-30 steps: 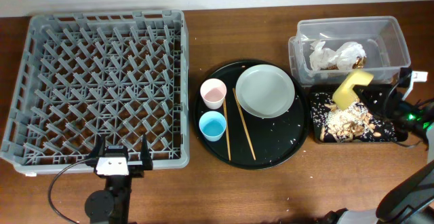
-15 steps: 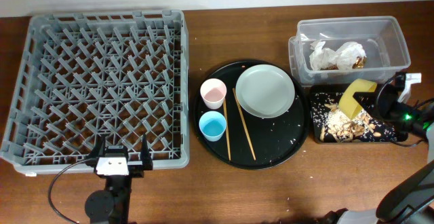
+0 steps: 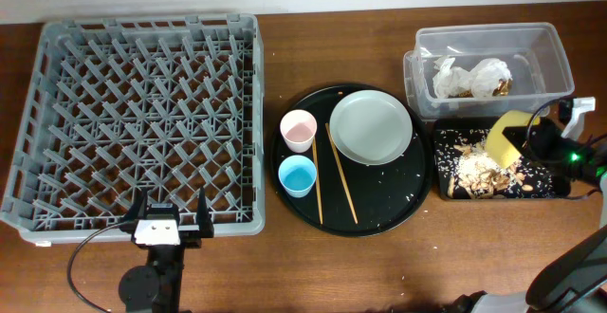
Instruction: Sort waste into correct bins and load items into the dishwasher rack
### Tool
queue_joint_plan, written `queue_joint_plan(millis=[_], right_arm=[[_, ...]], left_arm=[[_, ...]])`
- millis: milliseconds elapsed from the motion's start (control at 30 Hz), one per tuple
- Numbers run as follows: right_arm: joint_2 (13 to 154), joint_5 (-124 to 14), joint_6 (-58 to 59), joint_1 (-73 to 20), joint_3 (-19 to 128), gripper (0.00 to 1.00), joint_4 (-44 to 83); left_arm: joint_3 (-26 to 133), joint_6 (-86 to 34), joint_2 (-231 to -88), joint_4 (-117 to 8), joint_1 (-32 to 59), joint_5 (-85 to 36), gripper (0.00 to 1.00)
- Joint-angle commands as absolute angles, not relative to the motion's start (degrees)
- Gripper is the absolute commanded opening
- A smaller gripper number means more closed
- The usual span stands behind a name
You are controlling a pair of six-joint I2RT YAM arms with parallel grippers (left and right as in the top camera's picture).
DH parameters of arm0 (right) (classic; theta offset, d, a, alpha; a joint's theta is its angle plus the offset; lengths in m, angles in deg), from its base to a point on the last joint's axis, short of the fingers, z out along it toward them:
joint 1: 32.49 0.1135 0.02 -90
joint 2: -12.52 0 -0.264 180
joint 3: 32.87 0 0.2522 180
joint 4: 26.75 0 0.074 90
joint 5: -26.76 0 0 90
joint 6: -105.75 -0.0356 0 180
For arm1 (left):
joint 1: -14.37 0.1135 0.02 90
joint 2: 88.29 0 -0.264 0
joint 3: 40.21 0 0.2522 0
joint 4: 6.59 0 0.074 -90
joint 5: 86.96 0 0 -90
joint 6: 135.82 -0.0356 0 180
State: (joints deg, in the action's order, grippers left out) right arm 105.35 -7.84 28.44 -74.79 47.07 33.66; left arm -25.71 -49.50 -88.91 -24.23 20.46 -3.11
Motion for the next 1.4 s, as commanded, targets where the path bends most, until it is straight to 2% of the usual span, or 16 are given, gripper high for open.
queue_joint_plan(millis=[0,167,333,467,633,767,1067,1133,1167,1200,1367], right_arm=[[103.5,-16.3,24.4,-71.6,51.7,0.04,35.3],[103.5,-22.7,24.2,-64.8,60.0,0.04,43.8],[103.5,-30.4,24.1,-48.8,68.6,0.04,55.1],[105.7,-35.4,15.8,-30.9,67.0,0.04,56.5],[108.7,-49.3,1.5,-16.1,64.0,0.04,56.3],[112.6,-54.9,-3.4,-9.7,59.8,0.04,54.0],[118.3,-56.4,-5.8,-7.8,54.5,0.05,51.1],[118.3,-56.3,-5.8,-7.8,54.5,0.20,50.5],[118.3,-56.2,-5.7,-7.8,54.5,0.35,50.5],[118.3,-56.2,-5.7,-7.8,54.7,0.38,50.7],[118.2,-56.2,-5.5,-7.9,63.5,0.37,51.7]], left_arm=[[-25.9,-50.2,-88.7,-24.4,20.4,-3.3,0.99],[-25.9,-50.2,-88.7,-24.4,20.4,-3.3,0.99],[-25.9,-50.2,-88.7,-24.4,20.4,-3.3,0.99],[-25.9,-50.2,-88.7,-24.4,20.4,-3.3,0.99],[-25.9,-50.2,-88.7,-24.4,20.4,-3.3,0.99],[-25.9,-50.2,-88.7,-24.4,20.4,-3.3,0.99],[-25.9,-50.2,-88.7,-24.4,20.4,-3.3,0.99],[-25.9,-50.2,-88.7,-24.4,20.4,-3.3,0.99],[-25.9,-50.2,-88.7,-24.4,20.4,-3.3,0.99],[-25.9,-50.2,-88.7,-24.4,20.4,-3.3,0.99],[-25.9,-50.2,-88.7,-24.4,20.4,-3.3,0.99]])
